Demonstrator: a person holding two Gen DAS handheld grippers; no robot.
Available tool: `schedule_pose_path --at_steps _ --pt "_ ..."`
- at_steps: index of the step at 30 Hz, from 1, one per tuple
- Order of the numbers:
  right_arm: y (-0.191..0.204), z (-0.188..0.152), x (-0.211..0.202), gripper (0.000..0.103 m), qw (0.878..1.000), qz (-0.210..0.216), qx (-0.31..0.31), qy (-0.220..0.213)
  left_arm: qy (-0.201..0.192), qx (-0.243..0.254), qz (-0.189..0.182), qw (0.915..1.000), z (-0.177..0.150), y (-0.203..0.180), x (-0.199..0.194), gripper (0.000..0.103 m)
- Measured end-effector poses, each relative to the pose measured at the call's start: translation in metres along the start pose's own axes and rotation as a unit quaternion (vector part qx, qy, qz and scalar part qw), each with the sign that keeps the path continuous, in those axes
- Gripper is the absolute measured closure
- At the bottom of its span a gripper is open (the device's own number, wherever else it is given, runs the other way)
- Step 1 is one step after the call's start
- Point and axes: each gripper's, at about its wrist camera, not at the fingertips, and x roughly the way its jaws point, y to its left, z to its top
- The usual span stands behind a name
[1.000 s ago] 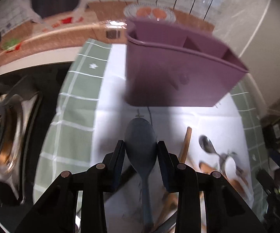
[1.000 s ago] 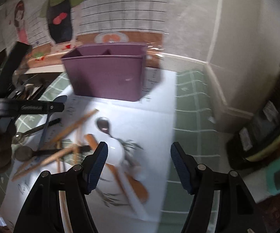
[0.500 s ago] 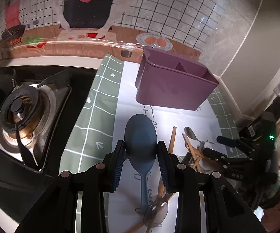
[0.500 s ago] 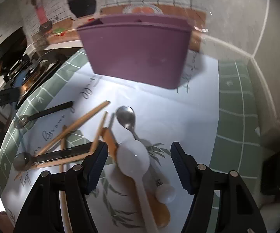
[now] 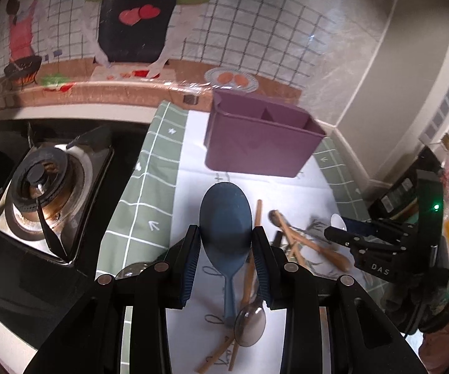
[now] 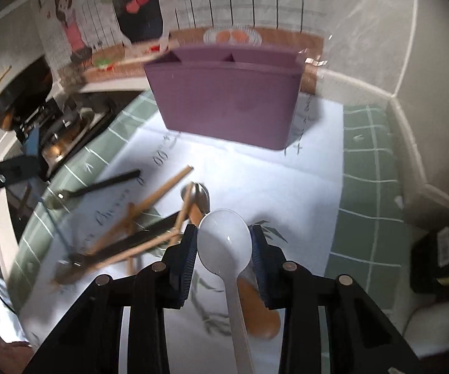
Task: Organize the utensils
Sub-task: 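Grasp the blue spoon with the left tool while the right tool grasps the white plastic spoon, then lift the blue spoon with the left tool while the right tool lifts the white spoon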
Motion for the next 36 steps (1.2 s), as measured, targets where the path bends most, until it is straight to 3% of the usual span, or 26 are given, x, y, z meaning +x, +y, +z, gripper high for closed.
schedule_pose_path --at_steps 5,10,17,23,29,36 --pt "0.011 0.011 -0.043 0.072 0.999 0.000 0.018 -0.044 -0.030 0.024 -0.017 0.9991 0.011 -0.014 -0.027 0.068" --pt "0.027 0.036 -0.087 0.072 0.995 -0.009 0.011 -0.096 -0.061 0.053 -0.045 0.9957 0.043 -0.034 -0.058 0.068" --pt "0.039 0.113 -0.162 0.071 0.980 0.000 0.002 -0.198 -0.142 0.100 -0.062 0.9828 0.117 -0.066 -0.116 0.068" --pt "0.040 0.173 -0.204 0.071 0.961 0.014 -0.021 -0.276 -0.207 0.117 -0.038 0.9706 0.179 -0.079 -0.149 0.068" --pt "0.025 0.199 -0.201 0.071 0.947 0.038 -0.017 -0.318 -0.206 0.101 -0.020 0.9731 0.207 -0.070 -0.125 0.068" --pt "-0.005 0.210 -0.128 0.071 0.954 0.092 0.027 -0.286 -0.148 0.081 -0.011 0.9856 0.210 -0.060 -0.042 0.068"
